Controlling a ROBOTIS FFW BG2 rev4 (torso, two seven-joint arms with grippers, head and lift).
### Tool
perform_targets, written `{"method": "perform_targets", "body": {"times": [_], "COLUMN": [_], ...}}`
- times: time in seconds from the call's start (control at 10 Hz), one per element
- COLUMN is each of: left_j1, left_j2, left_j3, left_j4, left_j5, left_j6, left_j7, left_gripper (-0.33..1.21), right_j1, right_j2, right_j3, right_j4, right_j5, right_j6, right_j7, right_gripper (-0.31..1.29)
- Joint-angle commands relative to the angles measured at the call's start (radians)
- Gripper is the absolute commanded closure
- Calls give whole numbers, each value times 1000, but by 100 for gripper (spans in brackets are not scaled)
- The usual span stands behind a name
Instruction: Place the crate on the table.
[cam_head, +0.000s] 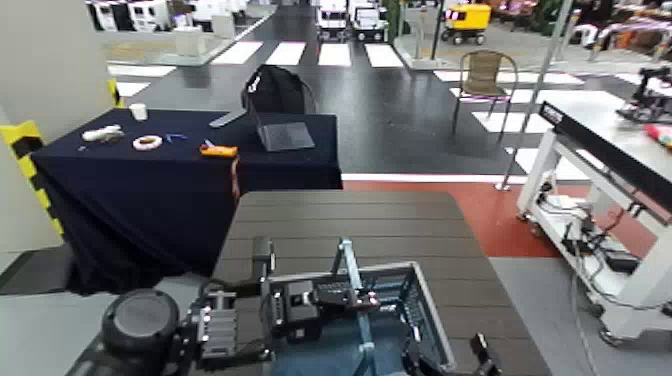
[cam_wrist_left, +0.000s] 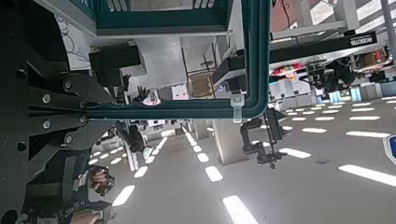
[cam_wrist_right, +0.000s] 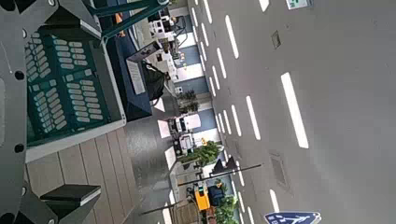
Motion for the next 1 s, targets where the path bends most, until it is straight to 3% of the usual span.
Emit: {"method": "perform_targets", "body": {"times": [0.1, 0.7, 1.0], "left_j1": [-91, -244, -289], "left_j2": [-16, -53, -63], "left_j3": [-50, -218, -239], "left_j4": [84, 302, 377], "left_j5": [-81, -157, -180], "left_j6": [-56, -151, -165], "left_j7": [-79, -250, -290], "left_gripper": [120, 119, 119], "right_j1": [0, -6, -11], "right_j2": [0, -3, -5], "right_j3": [2, 11, 15], "right_j4": [1, 7, 10], "right_j5": [-2, -9, -12], "right_j6": [-4, -21, -27], "right_j7": [0, -3, -3], "right_gripper": [14, 14, 14]}}
